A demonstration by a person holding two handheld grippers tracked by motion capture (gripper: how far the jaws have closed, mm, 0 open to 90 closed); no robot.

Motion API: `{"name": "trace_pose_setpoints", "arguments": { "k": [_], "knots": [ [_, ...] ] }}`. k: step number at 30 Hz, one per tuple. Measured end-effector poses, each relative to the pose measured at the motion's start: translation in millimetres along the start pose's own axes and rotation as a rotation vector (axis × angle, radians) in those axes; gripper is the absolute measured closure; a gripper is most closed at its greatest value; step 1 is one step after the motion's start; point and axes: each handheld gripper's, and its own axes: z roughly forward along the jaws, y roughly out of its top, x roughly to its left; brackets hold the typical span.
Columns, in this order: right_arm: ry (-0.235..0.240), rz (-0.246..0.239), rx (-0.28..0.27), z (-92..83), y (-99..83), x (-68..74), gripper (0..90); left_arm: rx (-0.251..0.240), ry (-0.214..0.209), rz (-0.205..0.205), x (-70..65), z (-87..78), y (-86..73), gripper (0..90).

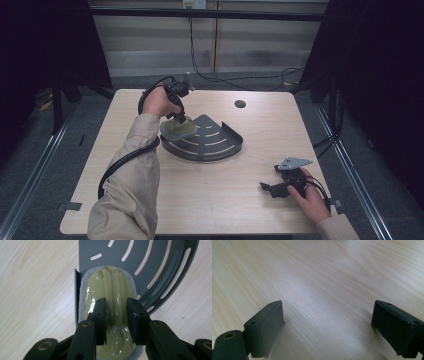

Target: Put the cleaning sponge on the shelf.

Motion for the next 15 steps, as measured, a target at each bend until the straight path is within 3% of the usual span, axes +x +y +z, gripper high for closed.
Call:
{"name": "trace_pose_setpoints", "arguments": {
  "k": [11,15],
  "knots": [
    [0.000,0.000,0.000,0.0,0.0,0.0,10.3,-0.028,0.005,0.029,-2.6,8.7,11.9,69.7],
    [0.000,0.000,0.000,0.0,0.0,0.0,10.3,-0.032,0.000,0.017,-1.2,14.1,12.8,69.7]
  ]
}}
